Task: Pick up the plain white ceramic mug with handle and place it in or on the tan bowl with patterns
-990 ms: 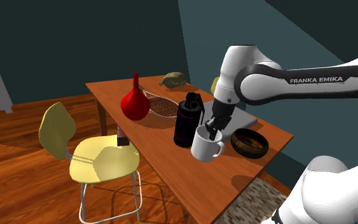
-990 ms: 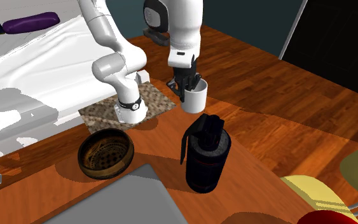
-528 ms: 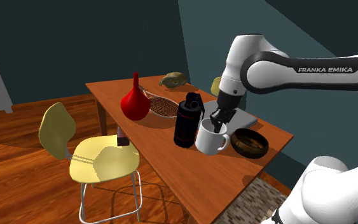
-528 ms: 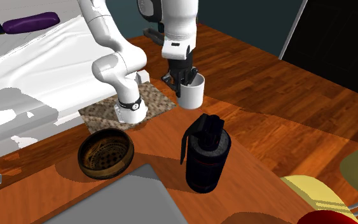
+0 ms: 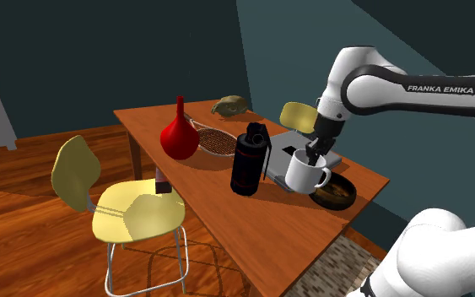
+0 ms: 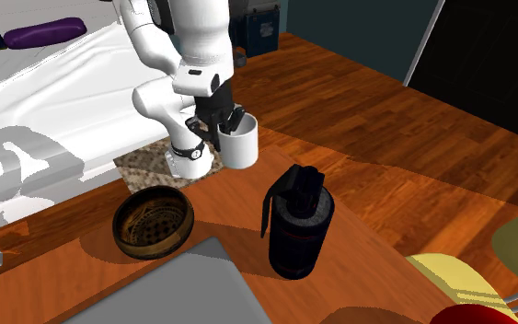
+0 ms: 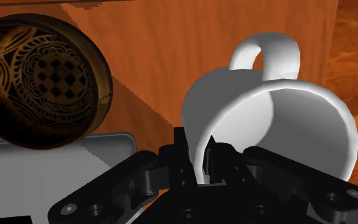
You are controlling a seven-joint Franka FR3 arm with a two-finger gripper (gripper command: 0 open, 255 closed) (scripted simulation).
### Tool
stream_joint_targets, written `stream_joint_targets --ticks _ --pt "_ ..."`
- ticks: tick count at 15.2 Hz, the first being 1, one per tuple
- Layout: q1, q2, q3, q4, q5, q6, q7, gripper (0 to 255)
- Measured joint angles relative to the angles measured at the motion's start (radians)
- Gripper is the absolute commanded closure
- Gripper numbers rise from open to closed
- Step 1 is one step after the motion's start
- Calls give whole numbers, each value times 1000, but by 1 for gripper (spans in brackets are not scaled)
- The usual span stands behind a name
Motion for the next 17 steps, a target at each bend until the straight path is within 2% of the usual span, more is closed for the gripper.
stream_joint_targets --ticks 9,14,17 --pt "-92 12 -190 43 -124 -20 -214 255" --pt "-132 54 -298 93 -182 -15 -336 255" --pt "-142 118 -370 155 -205 -3 -413 255"
